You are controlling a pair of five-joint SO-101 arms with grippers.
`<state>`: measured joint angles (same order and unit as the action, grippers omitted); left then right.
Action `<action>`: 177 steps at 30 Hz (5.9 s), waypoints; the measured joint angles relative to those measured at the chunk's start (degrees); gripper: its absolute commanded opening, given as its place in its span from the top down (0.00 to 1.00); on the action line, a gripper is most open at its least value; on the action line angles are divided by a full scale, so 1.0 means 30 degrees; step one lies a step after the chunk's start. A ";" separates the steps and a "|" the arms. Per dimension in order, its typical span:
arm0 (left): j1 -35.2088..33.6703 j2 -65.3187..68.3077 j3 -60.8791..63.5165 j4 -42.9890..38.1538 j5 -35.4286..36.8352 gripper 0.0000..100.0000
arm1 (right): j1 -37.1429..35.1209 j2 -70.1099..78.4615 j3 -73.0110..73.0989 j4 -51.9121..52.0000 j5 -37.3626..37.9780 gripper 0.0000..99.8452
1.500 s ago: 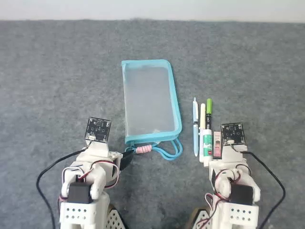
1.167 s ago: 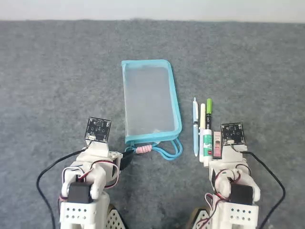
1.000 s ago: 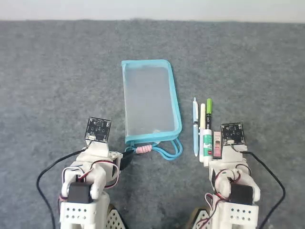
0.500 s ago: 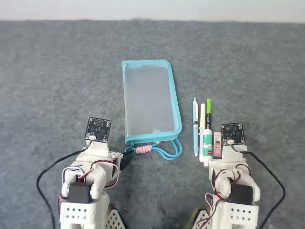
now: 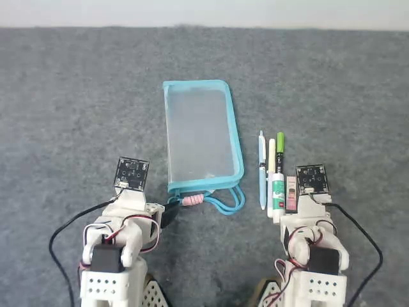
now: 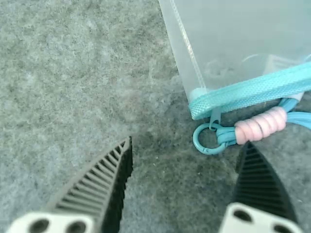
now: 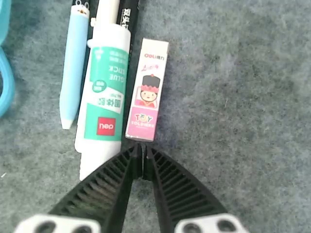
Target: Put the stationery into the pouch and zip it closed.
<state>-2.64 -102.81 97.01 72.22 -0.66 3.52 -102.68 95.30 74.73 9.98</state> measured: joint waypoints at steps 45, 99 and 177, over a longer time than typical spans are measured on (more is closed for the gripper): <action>0.0000 0.0000 0.0000 0.0000 0.0000 0.68 | 0.0000 0.0000 0.0000 0.0000 0.0000 0.99; 0.0029 0.0000 0.0000 0.0000 0.0000 0.68 | 0.0000 0.0000 0.0000 0.0000 0.0000 0.99; -0.6886 0.0000 -0.0352 -0.5480 -0.2784 0.64 | -0.0352 0.3458 -0.8176 -0.3663 0.5333 0.99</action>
<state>-23.30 -102.81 95.96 55.78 -9.01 2.46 -92.31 70.77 63.74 25.98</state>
